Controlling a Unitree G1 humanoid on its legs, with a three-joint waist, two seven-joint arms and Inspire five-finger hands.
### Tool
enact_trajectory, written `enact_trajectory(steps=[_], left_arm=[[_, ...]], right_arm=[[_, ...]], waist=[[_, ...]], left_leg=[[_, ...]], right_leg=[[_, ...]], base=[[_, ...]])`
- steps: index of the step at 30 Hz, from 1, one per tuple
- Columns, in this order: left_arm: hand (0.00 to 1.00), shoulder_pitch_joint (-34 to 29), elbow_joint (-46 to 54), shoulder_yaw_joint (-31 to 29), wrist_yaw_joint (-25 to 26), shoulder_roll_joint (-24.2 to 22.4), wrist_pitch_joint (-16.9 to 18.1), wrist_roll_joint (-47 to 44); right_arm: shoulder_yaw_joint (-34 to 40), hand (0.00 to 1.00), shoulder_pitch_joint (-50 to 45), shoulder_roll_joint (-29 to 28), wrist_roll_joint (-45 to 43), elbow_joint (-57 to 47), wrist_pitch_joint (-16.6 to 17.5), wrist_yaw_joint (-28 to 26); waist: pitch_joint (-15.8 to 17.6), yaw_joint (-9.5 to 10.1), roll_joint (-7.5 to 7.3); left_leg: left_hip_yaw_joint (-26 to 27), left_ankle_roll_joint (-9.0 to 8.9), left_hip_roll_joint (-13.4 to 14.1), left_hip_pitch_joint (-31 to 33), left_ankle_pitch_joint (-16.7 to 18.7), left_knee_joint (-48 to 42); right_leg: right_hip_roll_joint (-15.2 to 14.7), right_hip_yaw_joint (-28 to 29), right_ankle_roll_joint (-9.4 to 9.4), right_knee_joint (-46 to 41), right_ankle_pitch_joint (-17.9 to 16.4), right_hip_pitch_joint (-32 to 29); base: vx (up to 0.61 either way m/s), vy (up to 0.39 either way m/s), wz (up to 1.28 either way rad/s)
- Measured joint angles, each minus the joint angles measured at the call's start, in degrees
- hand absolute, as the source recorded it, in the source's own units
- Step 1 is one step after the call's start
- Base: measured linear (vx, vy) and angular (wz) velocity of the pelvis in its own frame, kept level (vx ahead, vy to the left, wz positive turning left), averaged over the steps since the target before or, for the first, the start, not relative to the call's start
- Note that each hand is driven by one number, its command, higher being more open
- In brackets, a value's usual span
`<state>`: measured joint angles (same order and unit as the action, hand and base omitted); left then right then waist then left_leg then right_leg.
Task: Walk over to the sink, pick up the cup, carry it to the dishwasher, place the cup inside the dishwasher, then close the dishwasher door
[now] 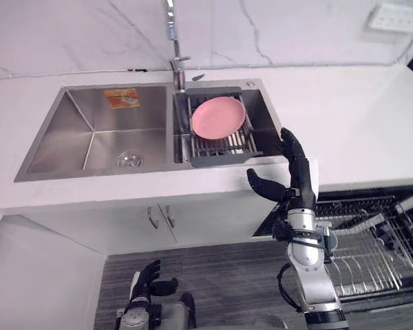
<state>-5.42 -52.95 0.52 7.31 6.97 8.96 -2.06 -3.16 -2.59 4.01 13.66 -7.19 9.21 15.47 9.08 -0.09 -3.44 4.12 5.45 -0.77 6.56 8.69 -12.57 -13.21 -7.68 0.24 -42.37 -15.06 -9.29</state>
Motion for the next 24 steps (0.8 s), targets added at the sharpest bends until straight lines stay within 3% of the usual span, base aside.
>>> enact_trajectory(steps=[2,3,4,5,8,9,11,13,14,15,16,17,24], left_arm=[[0.9,0.34,-0.96,0.1,0.07,-0.04,-0.01,0.02],[0.9,0.38,-1.22,0.11,0.05,-0.04,-0.01,0.01],[0.9,0.4,-1.4,0.12,-0.03,-0.02,0.03,0.04],[0.9,0.72,-1.85,0.07,-0.14,0.2,0.12,0.66],[0.9,0.13,-2.62,0.28,-0.1,-1.89,0.06,2.22],[0.9,0.18,-2.6,0.26,-0.11,-2.0,0.05,2.23],[0.9,0.6,-2.0,0.57,-0.5,-1.77,-0.04,3.3],[0.9,0.72,-1.26,0.88,-1.57,-1.71,-1.43,3.65],[0.9,0.93,-1.12,0.92,-4.0,-1.81,-3.28,2.45],[0.9,1.08,-1.04,1.24,-4.88,-1.94,-3.6,2.46],[0.9,1.21,-0.79,1.79,-6.09,-1.99,-4.17,2.37],[0.9,1.63,-0.27,2.61,-7.1,-1.79,-4.72,2.14],[0.9,1.88,-0.4,1.76,-5.0,-1.41,-6.14,2.05]], right_arm=[[0.11,0.9,0.01,0.25,0.02,-0.08,0.01,-0.01],[0.13,0.9,0.0,0.28,0.02,-0.16,0.01,-0.01],[0.25,0.9,-0.15,0.36,0.02,-0.67,0.01,0.0],[0.63,0.9,-0.39,0.71,0.03,-1.55,0.06,0.0],[1.96,0.9,-2.05,2.06,0.05,-2.6,0.0,-0.01],[2.11,0.9,-2.57,2.11,0.05,-3.06,0.0,-0.01],[2.67,0.9,-4.46,1.95,0.29,-4.25,-0.03,0.05],[3.01,0.9,-4.79,1.67,1.37,-5.2,0.01,0.69],[4.04,0.9,-4.76,1.67,1.75,-6.38,0.08,1.27],[4.56,0.9,-4.65,1.75,1.79,-6.74,0.08,1.5],[5.27,0.9,-4.41,1.91,2.0,-6.83,0.02,1.86],[5.41,0.9,-4.22,1.3,2.36,-6.65,-0.13,1.9],[2.93,0.9,-3.6,0.79,6.29,-6.02,-0.13,-0.28]], waist=[[0.1,0.05,-0.08],[0.09,0.0,-0.09],[-0.14,0.0,-0.4],[-0.32,-0.39,-0.46],[-1.99,-0.5,3.68],[-1.9,-0.47,3.82],[-1.52,-0.36,3.47],[-0.95,-0.09,3.03],[-0.75,-0.83,4.0],[-0.54,-0.94,4.53],[-0.15,-0.72,5.01],[0.1,-0.67,4.77],[0.61,-0.66,3.93]], left_leg=[[-2.49,-0.4,0.0,-2.74,-0.4,2.58],[-2.93,-1.32,-0.03,-3.3,-0.51,2.62],[-3.82,-3.13,-0.31,-3.47,0.59,1.19],[-4.92,-4.59,-0.67,-2.79,2.99,-2.04],[-3.29,-6.8,3.23,-2.04,4.71,-4.84],[-2.47,-7.27,3.91,-1.92,5.01,-6.28],[0.83,-8.7,6.17,2.41,6.05,-20.41],[2.72,-8.18,6.68,4.3,8.7,-22.61],[2.68,-7.95,6.31,6.3,8.29,-16.3],[2.64,-7.93,6.02,6.56,6.1,-11.32],[2.31,-6.52,5.92,6.48,-3.0,-5.63],[2.5,-5.57,4.97,5.29,-4.74,-3.68],[5.36,-5.84,4.95,2.41,-5.66,-1.31]], right_leg=[[5.16,2.72,0.27,5.46,-1.5,-3.99],[6.1,2.94,0.3,7.75,-1.42,-4.76],[7.28,3.07,0.11,14.43,0.07,-5.48],[7.72,3.38,1.37,19.39,6.56,-5.23],[10.93,0.66,0.39,25.8,7.45,-0.41],[11.49,0.5,0.19,27.14,7.57,0.79],[12.47,0.35,-0.6,32.1,8.08,6.87],[12.28,1.68,-0.64,33.65,8.06,10.11],[12.01,1.68,-0.6,33.55,8.04,10.5],[12.0,1.66,-0.48,33.38,7.96,10.53],[12.02,1.85,0.43,32.87,7.34,10.62],[11.3,3.02,0.97,32.59,6.85,10.32],[11.22,8.91,1.66,35.76,7.31,11.95]], base=[[0.31,-0.036,0.62],[0.25,-0.061,0.59],[0.39,-0.114,0.64],[0.34,-0.102,0.68],[0.4,-0.083,0.32],[0.34,-0.088,0.03],[0.32,-0.048,-0.01],[0.32,0.047,-0.11],[0.25,0.072,0.08],[0.16,0.11,0.29],[0.13,0.126,0.24],[0.16,0.183,0.17],[-0.03,0.019,-0.23]])
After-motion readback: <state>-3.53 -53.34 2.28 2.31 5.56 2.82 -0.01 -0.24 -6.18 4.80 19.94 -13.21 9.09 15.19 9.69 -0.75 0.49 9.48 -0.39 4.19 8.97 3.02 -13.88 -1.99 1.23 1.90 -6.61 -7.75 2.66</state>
